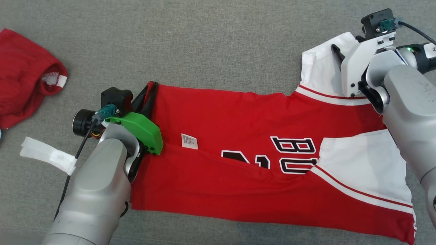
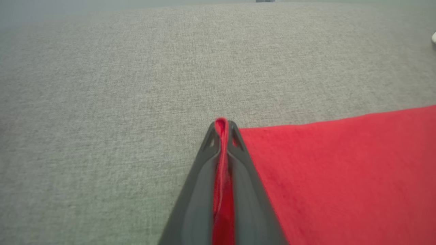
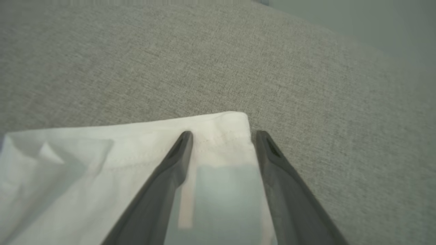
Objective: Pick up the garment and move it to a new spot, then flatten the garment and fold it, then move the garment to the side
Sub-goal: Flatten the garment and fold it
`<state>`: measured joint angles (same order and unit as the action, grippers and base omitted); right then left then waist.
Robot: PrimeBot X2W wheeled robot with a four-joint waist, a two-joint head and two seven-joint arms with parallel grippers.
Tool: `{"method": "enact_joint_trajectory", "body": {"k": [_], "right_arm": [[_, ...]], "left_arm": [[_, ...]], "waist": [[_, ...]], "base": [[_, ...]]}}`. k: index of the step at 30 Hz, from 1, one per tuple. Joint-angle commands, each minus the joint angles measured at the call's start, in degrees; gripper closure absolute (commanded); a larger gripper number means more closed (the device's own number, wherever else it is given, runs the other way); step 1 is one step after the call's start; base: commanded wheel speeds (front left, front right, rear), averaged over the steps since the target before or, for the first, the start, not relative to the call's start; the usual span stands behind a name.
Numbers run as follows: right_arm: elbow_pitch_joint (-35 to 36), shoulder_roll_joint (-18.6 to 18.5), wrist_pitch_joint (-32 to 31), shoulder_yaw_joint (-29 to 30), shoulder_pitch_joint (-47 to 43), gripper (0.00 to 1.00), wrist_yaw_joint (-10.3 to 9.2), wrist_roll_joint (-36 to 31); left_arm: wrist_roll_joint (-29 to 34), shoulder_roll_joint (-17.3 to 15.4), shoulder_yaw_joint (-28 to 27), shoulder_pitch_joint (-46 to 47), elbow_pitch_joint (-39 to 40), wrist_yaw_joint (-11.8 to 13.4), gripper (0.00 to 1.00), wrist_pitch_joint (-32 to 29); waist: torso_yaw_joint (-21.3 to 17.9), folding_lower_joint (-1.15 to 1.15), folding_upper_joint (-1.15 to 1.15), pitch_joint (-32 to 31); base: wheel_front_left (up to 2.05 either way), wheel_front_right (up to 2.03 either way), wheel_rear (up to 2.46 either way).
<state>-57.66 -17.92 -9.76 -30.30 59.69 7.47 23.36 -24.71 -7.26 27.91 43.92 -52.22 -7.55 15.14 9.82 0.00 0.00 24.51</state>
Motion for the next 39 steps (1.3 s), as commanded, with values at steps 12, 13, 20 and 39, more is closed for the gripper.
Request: {"method": "enact_joint_trajectory", "body": {"k": [12,13,20,39], "right_arm": [[-6.3,-0.2,16.3,2.7,1.4,1.0,-0.04,-3.1],[-6.9,0.0,17.7,2.9,1.1,1.0,-0.04,-3.6],[-6.7,2.4,23.6,3.0,-2.7,1.0,-0.03,-2.5],[17.0,0.0,25.0,6.0,-34.9,1.0,-0.03,8.0]], "left_arm": [[2.1,-3.2,-3.6,-2.6,5.1,0.1,1.0,0.0],[2.5,-3.4,-3.9,-3.2,5.3,0.1,1.0,0.0],[4.1,-4.6,-5.2,-8.6,8.4,0.1,1.0,0.0],[8.6,-5.0,-14.6,-32.1,17.5,0.7,1.0,0.0]], "waist": [[-2.8,0.0,0.0,-4.9],[-3.2,0.0,0.0,-5.7],[-5.8,0.0,0.0,-11.3],[-10.8,0.0,0.0,-21.2]], "base": [[0.0,0.0,0.0],[0.0,0.0,0.0],[0.0,0.0,0.0],[0.0,0.0,0.0]]}}
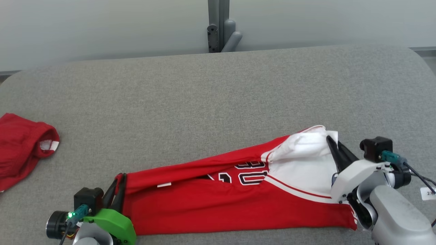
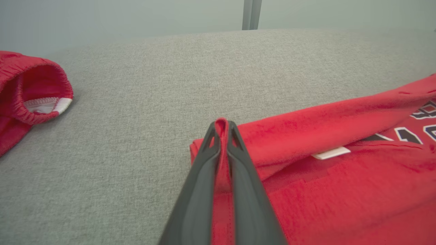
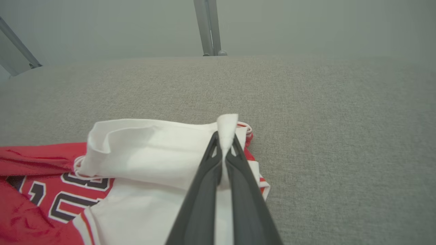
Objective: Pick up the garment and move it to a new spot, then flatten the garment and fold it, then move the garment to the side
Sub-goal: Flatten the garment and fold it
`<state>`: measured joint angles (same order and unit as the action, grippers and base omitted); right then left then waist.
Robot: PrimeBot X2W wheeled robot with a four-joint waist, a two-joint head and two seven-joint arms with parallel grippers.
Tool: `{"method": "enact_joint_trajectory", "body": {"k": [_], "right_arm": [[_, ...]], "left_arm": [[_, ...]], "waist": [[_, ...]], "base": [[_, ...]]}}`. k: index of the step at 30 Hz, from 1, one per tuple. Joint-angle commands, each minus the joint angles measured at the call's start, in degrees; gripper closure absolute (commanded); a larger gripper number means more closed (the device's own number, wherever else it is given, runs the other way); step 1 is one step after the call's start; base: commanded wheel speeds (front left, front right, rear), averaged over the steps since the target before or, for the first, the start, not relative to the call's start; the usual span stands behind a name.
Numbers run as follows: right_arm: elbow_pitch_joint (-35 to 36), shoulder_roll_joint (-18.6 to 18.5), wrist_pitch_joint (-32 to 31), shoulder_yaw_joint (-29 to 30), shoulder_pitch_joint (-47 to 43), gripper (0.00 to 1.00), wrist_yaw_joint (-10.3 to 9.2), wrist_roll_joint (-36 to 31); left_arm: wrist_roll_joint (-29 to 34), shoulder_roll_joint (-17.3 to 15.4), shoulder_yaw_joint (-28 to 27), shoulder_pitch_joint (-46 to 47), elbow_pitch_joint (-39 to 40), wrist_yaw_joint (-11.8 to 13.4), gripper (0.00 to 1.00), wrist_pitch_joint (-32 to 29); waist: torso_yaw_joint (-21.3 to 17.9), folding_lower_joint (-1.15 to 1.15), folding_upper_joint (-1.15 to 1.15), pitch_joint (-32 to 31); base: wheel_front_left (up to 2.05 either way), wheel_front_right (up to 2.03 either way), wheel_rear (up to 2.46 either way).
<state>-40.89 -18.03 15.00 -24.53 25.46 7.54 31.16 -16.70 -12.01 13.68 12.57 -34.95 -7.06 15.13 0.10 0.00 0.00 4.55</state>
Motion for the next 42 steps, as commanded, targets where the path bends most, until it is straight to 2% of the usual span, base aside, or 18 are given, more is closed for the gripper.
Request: {"method": "enact_joint_trajectory", "body": {"k": [1,11,20,21,22,23,26,29,33,37,42], "right_arm": [[1.0,0.3,0.2,0.6,-2.2,1.0,-0.11,0.3],[6.7,2.6,0.2,3.8,-13.0,1.0,-0.1,1.6],[5.8,3.6,0.2,5.1,-16.2,1.0,-0.1,-0.9],[5.4,3.6,0.2,5.6,-16.3,1.0,-0.1,-1.2],[4.9,3.8,0.2,6.1,-16.6,0.6,-0.1,-1.3],[4.7,3.9,0.2,6.4,-16.8,0.0,-0.1,-1.6],[5.6,3.8,0.2,8.1,-16.8,0.0,-0.11,-2.6],[9.6,4.1,0.2,12.9,-17.3,0.0,-0.1,-4.9],[13.4,5.9,0.2,18.1,-20.0,0.0,-0.1,-9.3],[11.5,6.9,0.2,19.3,-19.5,0.0,-0.1,-12.6],[5.3,8.0,-0.7,19.0,-16.8,0.0,-0.1,-14.9]], "left_arm": [[0.8,0.0,-1.1,-1.4,0.4,0.2,1.0,0.0],[4.0,1.1,-7.4,-6.2,2.8,0.1,1.0,0.0],[7.1,2.7,-7.6,-10.0,2.8,-0.3,1.0,0.0],[7.4,3.0,-7.9,-10.5,3.0,-0.3,0.85,0.0],[7.7,3.3,-8.2,-11.1,3.3,-0.3,0.36,0.0],[7.9,3.6,-8.6,-11.7,3.5,-0.1,0.0,0.0],[8.7,4.4,-9.3,-12.8,4.7,0.6,0.0,0.0],[9.7,5.8,-11.2,-15.2,8.4,3.5,0.0,0.0],[11.3,6.9,-13.5,-18.2,12.5,6.1,0.0,0.0],[12.5,7.4,-14.7,-19.7,15.0,7.3,0.0,0.0],[13.3,8.1,-14.4,-19.4,15.2,6.6,0.0,0.0]], "waist": [[-1.2,0.0,0.0,-1.6],[-2.9,0.0,0.0,-3.7],[-3.4,0.0,0.0,-4.4],[-3.3,0.0,0.0,-4.4],[-3.2,0.0,0.0,-4.5],[-3.0,0.0,0.0,-4.6],[-2.6,0.0,0.0,-4.8],[-2.3,0.0,0.0,-5.0],[-1.4,0.0,0.0,-5.0],[-0.3,0.0,0.0,-4.8],[1.1,0.0,0.0,-4.6]], "base": [[0.0,0.0,0.0],[0.0,0.0,0.0],[0.0,0.0,0.0],[0.0,0.0,0.0],[0.0,0.0,0.0],[0.0,0.0,0.0],[0.0,0.0,0.0],[0.0,0.0,0.0],[0.0,0.0,0.0],[0.0,0.0,0.0],[0.0,0.0,0.0]]}}
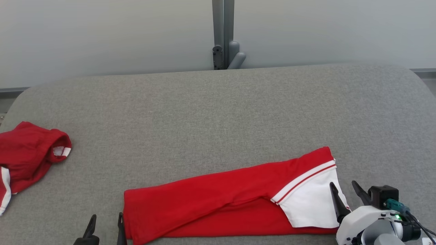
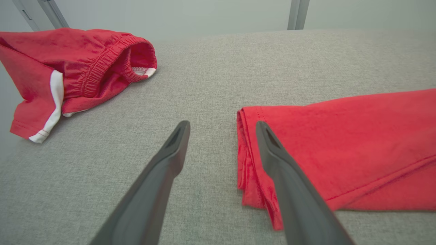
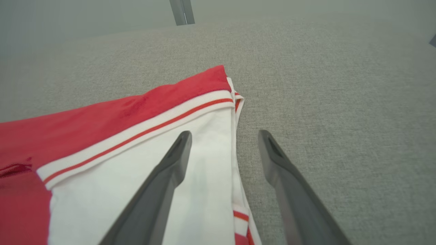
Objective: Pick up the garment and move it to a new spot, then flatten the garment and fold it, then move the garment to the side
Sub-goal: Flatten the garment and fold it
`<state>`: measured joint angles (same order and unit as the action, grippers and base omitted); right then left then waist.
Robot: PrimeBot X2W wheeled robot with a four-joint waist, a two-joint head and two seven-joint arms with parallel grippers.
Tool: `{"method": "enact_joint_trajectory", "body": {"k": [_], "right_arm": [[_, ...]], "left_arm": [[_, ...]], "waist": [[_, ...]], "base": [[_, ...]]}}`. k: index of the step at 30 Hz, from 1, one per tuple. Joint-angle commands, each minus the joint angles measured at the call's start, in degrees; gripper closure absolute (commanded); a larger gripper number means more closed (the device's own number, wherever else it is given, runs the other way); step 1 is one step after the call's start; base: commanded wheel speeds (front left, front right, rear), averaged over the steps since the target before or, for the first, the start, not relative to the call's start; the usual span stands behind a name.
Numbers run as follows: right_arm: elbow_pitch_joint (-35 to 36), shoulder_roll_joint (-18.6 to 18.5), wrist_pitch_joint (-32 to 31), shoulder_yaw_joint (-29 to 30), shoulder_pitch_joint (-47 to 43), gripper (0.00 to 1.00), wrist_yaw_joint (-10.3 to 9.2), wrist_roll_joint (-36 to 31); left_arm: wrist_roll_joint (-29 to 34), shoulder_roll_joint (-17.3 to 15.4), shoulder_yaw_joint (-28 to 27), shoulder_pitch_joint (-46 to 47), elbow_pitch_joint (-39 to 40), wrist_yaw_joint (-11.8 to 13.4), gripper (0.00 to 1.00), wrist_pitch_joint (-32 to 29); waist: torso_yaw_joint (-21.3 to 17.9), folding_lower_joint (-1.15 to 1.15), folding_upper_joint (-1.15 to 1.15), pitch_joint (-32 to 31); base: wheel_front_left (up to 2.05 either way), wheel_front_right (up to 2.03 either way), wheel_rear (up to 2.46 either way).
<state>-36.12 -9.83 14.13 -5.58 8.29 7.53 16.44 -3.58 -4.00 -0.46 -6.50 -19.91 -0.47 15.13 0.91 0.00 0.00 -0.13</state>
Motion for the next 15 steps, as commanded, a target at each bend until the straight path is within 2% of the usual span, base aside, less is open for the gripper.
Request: {"method": "enact_joint_trajectory", "body": {"k": [1,5,15], "right_arm": [[-0.8,0.0,-0.5,0.2,0.9,0.0,-0.09,-0.5],[-6.1,1.1,-2.7,0.3,3.2,0.0,-0.09,-1.0],[-16.8,2.4,-6.5,-0.4,8.1,0.0,-0.09,2.4]], "left_arm": [[0.2,0.2,-0.2,-0.2,0.0,0.0,0.0,0.0],[0.2,0.5,0.2,0.3,-0.4,-0.3,0.0,0.0],[0.8,0.8,0.8,2.1,-1.3,-0.9,0.0,0.0]], "waist": [[0.6,0.0,0.0,0.2],[1.4,0.0,0.0,0.5],[2.4,0.0,0.0,2.5]], "base": [[0.0,0.0,0.0],[0.0,0.0,0.0],[0.0,0.0,0.0]]}}
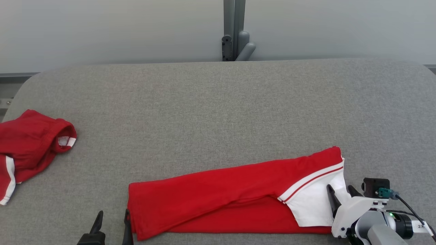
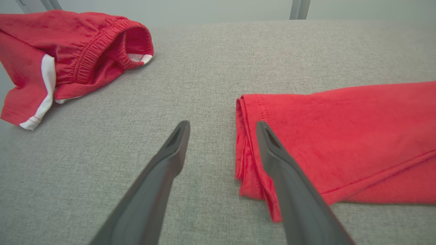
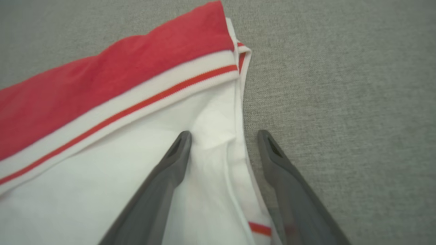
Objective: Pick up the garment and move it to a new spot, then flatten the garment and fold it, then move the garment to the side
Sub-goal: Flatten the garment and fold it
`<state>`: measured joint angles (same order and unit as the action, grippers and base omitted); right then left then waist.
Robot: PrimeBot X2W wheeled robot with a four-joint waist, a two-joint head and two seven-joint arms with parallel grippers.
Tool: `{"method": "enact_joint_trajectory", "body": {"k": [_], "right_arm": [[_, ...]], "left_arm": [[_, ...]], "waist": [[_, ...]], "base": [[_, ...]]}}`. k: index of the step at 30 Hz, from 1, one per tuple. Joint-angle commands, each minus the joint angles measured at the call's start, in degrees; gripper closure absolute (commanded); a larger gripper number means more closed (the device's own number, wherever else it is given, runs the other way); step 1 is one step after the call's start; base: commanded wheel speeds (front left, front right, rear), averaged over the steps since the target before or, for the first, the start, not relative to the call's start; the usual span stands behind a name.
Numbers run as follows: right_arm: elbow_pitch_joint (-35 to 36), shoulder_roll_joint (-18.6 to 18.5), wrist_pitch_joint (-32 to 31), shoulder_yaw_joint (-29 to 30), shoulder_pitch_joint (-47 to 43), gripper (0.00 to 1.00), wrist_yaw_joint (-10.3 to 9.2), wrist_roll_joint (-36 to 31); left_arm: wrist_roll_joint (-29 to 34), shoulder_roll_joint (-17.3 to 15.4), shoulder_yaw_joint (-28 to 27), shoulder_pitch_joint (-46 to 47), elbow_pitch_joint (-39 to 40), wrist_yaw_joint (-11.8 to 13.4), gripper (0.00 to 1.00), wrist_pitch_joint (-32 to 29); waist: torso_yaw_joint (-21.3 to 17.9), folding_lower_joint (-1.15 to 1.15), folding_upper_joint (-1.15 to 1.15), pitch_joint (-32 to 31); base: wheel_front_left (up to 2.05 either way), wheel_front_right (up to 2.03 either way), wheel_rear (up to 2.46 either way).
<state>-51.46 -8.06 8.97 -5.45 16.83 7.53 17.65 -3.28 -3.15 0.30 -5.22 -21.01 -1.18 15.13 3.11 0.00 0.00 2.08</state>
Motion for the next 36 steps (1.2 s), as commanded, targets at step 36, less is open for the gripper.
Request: {"method": "enact_joint_trajectory", "body": {"k": [36], "right_arm": [[26.0,2.7,-4.6,-24.8,-5.7,1.0,-0.05,16.5]], "left_arm": [[-0.5,0.2,5.7,2.7,-2.7,-2.1,0.0,0.0]], "waist": [[-0.6,0.0,0.0,-1.0]], "base": [[0.0,0.0,0.0]]}}
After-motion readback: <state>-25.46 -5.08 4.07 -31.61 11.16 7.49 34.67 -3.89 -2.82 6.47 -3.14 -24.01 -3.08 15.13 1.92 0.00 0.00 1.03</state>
